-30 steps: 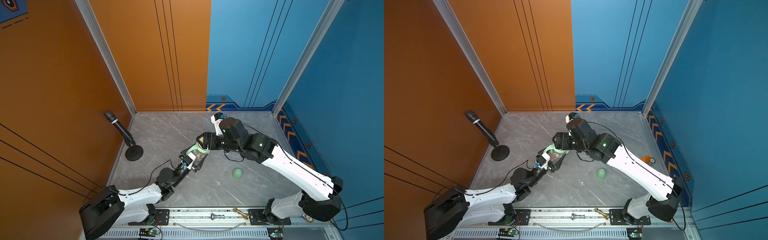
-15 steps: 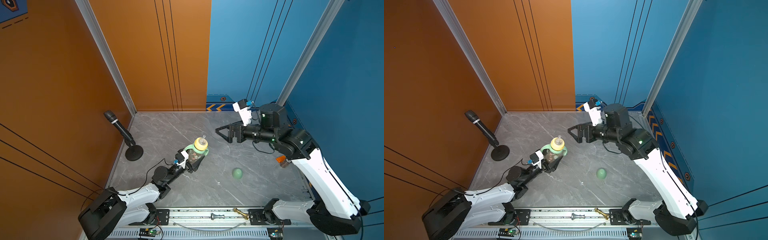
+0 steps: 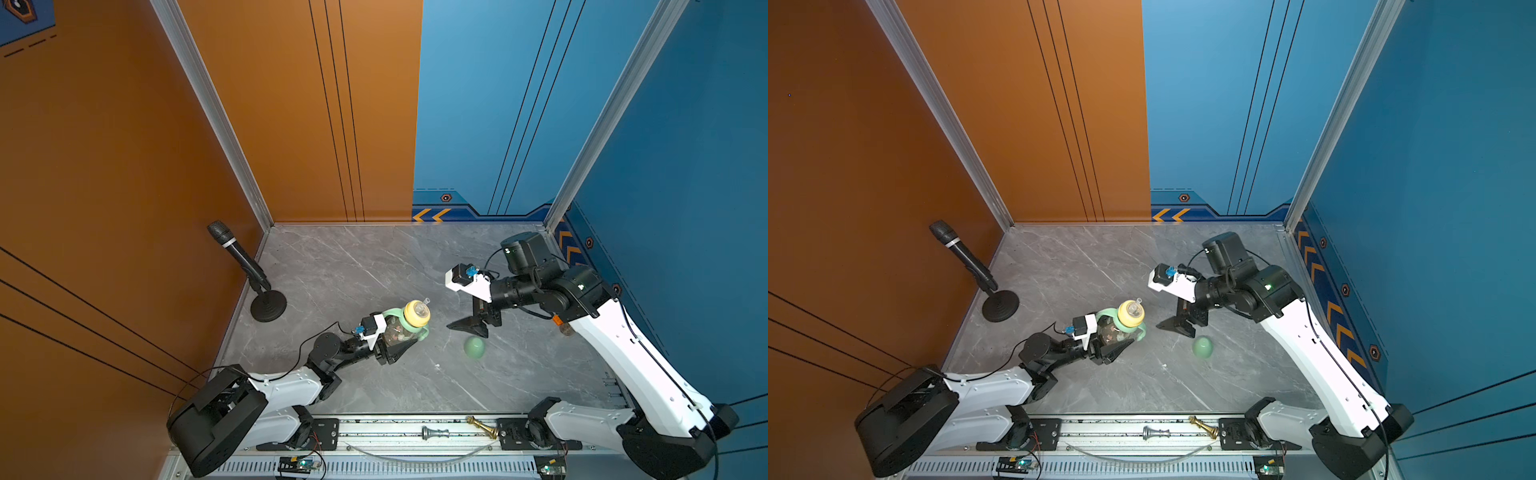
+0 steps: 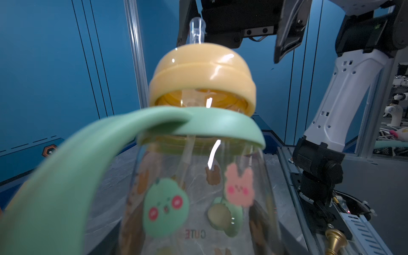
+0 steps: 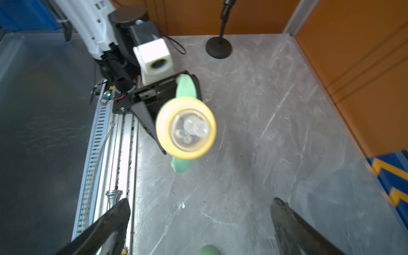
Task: Assemble the baby bottles
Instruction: Screw the nipple onto the baby bottle.
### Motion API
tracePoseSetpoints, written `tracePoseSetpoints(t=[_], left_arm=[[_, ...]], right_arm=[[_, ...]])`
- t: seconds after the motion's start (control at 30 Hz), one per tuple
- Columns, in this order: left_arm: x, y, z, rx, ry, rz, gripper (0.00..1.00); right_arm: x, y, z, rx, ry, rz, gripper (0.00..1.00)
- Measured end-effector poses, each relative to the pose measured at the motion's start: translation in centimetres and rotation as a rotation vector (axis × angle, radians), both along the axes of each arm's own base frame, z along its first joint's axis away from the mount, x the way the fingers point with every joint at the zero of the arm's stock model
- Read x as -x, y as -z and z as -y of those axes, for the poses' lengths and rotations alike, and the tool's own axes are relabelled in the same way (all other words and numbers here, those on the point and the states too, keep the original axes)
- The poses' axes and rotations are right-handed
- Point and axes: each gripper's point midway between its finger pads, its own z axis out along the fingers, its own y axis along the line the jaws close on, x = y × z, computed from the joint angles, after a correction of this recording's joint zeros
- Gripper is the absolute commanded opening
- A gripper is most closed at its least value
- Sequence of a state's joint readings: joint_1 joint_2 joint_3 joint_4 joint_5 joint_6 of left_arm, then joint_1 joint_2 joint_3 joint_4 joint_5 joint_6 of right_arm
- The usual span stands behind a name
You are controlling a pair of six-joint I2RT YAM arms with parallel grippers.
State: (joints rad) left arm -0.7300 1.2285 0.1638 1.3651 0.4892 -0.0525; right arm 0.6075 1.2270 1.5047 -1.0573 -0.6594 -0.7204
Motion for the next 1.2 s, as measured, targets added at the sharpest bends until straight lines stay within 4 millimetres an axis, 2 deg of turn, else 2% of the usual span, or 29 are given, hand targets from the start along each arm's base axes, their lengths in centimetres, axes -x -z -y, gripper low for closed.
tracePoseSetpoints(t=[0.1, 0.3, 0.5, 0.63, 0.83, 1.03, 1.2], left_arm=[[0.5, 1.1, 0.0, -0.026, 0.011, -0.008, 0.09], [1.4, 1.8, 0.2, -0.050, 0.041, 0.009, 0.08], [2.0, 2.3, 0.4, -0.063, 0.056, 0.019, 0.08], [2.2, 2.8, 0.2, -0.074, 0.057, 0.009, 0.08], [2.2, 2.8, 0.2, -0.073, 0.057, 0.009, 0.08], [2.2, 2.8, 0.2, -0.072, 0.056, 0.010, 0.08], [2.1, 2.6, 0.1, -0.069, 0.051, 0.013, 0.08]], right_arm=[[1.6, 1.1, -0.7, 0.043, -0.087, -0.006, 0.98], [2.5, 2.7, -2.4, 0.108, -0.171, -0.028, 0.95], [2.1, 4.3, -3.8, 0.138, -0.191, -0.063, 0.90], [1.5, 4.3, -4.5, 0.120, -0.177, -0.059, 0.84], [1.0, 4.2, -5.1, 0.100, -0.163, -0.058, 0.80], [1.1, 4.9, -5.4, 0.102, -0.159, -0.079, 0.76], [1.2, 5.4, -5.6, 0.102, -0.148, -0.107, 0.58]])
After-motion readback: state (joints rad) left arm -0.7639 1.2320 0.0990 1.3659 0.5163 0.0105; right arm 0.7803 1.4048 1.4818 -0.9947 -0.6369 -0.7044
